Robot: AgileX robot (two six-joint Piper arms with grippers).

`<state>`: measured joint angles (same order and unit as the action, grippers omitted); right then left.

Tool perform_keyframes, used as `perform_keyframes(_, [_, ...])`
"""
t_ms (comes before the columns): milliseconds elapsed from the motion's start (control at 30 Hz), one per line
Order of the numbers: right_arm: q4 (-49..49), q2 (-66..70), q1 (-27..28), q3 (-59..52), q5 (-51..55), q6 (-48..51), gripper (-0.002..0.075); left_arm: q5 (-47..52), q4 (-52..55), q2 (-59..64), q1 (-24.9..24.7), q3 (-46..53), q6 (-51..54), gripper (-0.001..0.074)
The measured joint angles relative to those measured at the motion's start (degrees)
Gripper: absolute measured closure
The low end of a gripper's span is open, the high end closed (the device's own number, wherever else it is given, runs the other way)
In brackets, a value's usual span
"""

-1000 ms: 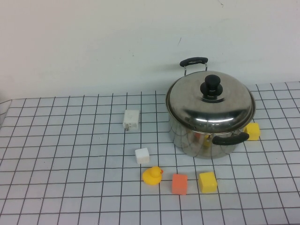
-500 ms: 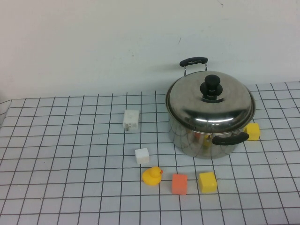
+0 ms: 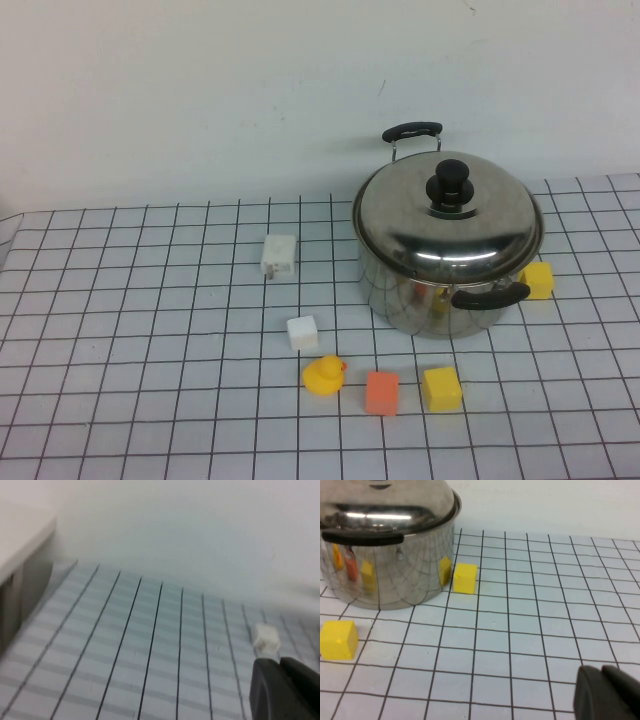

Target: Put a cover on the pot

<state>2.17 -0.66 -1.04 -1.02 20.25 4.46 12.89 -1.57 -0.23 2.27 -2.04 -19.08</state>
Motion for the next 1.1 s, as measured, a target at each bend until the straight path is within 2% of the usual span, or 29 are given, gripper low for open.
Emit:
perform_keyframes(167, [0.0, 0.0, 0.0, 0.0, 0.0, 0.0, 0.0717, 2.7, 2.9, -0.3, 0.0, 3.2, -7.0, 0.0736])
perform_keyframes(300, [0.0, 0.0, 0.0, 0.0, 0.0, 0.0, 0.0717, 4.6, 4.9, -0.3, -1.9, 3.2, -8.0, 0.0736])
perform_keyframes(433, [0.0, 0.0, 0.0, 0.0, 0.0, 0.0, 0.0717, 5.0, 5.3, -0.3, -4.8, 3.1, -4.3, 0.0736])
perform_keyframes(633, [0.0, 0.0, 0.0, 0.0, 0.0, 0.0, 0.0717, 5.3, 2.6, -0.3, -5.2, 3.1, 4.7, 0.0736])
perform_keyframes(933, [0.0, 0.0, 0.0, 0.0, 0.0, 0.0, 0.0717, 5.3, 1.6, -0.3, -0.9, 3.1, 8.0, 0.0736])
perform_keyframes(1100, [0.0, 0.0, 0.0, 0.0, 0.0, 0.0, 0.0717, 5.3, 1.3, -0.4, -0.7, 3.1, 8.8, 0.0736])
